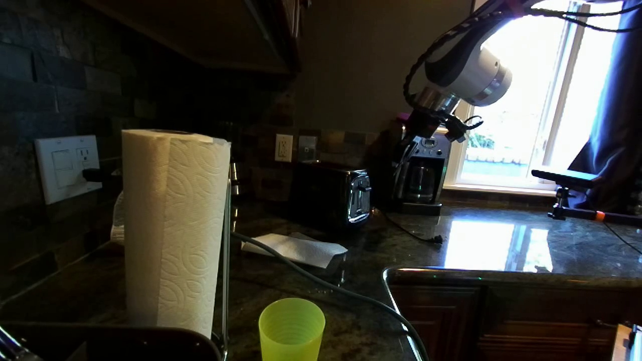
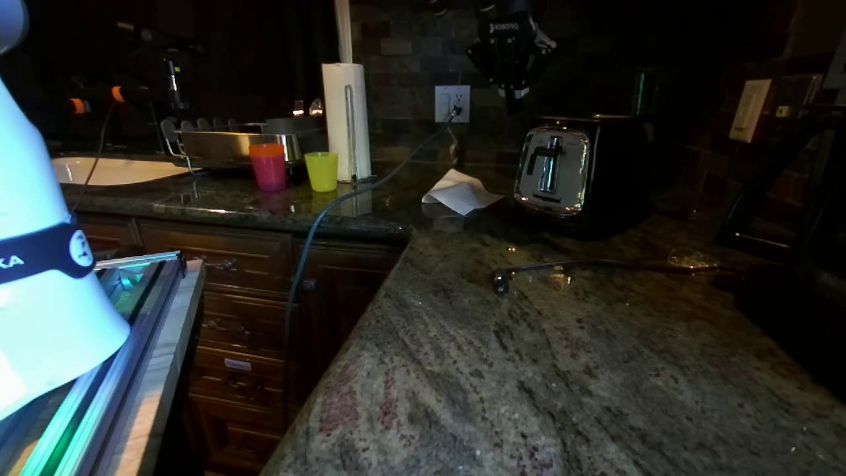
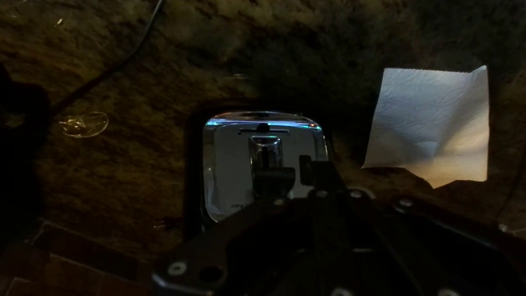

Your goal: Push down the lever on the toaster.

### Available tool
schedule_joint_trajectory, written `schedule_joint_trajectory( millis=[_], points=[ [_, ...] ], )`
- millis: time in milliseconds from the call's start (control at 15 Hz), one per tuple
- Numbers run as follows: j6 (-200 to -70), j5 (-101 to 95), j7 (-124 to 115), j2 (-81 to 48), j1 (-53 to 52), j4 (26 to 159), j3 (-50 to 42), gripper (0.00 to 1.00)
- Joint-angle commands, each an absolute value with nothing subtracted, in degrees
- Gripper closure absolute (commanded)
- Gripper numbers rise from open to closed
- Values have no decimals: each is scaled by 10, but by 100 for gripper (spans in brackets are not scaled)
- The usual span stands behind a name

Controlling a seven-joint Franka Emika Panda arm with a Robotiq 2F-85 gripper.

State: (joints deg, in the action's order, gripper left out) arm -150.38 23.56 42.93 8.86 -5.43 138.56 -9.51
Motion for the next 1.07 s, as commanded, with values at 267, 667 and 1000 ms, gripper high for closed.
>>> schedule_joint_trajectory(
  millis=[267,667,1000],
  points=[
    [-1621,381,534,21,-80,1373,-92,100],
    [-1641,478,613,-14,-91,1343,-87,100],
    [-1655,502,663,-44,-86,1327,-86,100]
  ],
)
